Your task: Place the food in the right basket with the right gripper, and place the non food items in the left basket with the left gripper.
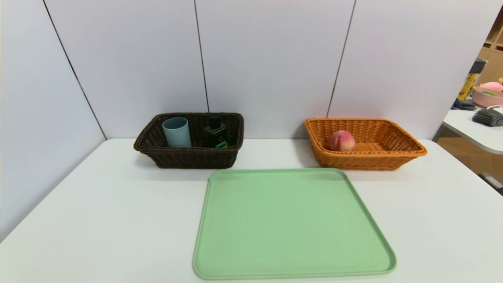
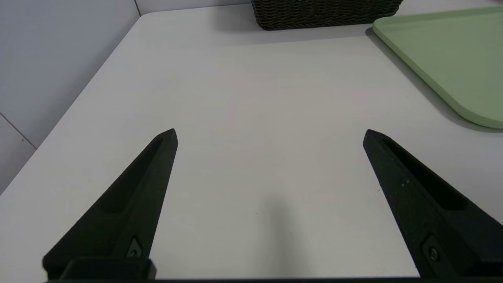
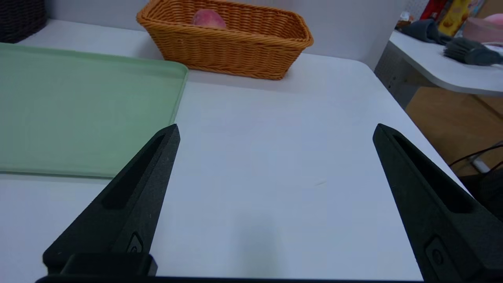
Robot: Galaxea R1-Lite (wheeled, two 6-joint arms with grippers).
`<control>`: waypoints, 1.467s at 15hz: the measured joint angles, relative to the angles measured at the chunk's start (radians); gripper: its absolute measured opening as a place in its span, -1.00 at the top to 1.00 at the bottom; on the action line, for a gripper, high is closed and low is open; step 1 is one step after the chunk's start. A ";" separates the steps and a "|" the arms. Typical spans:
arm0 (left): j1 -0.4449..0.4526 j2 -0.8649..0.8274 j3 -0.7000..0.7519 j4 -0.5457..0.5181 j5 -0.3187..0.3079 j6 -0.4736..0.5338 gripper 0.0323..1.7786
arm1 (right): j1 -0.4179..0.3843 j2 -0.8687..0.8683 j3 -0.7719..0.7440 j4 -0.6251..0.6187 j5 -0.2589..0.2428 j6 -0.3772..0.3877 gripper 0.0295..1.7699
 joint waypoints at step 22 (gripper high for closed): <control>0.000 0.000 0.000 0.000 0.000 0.000 -0.90 | 0.001 -0.112 0.114 0.031 0.071 0.037 -0.91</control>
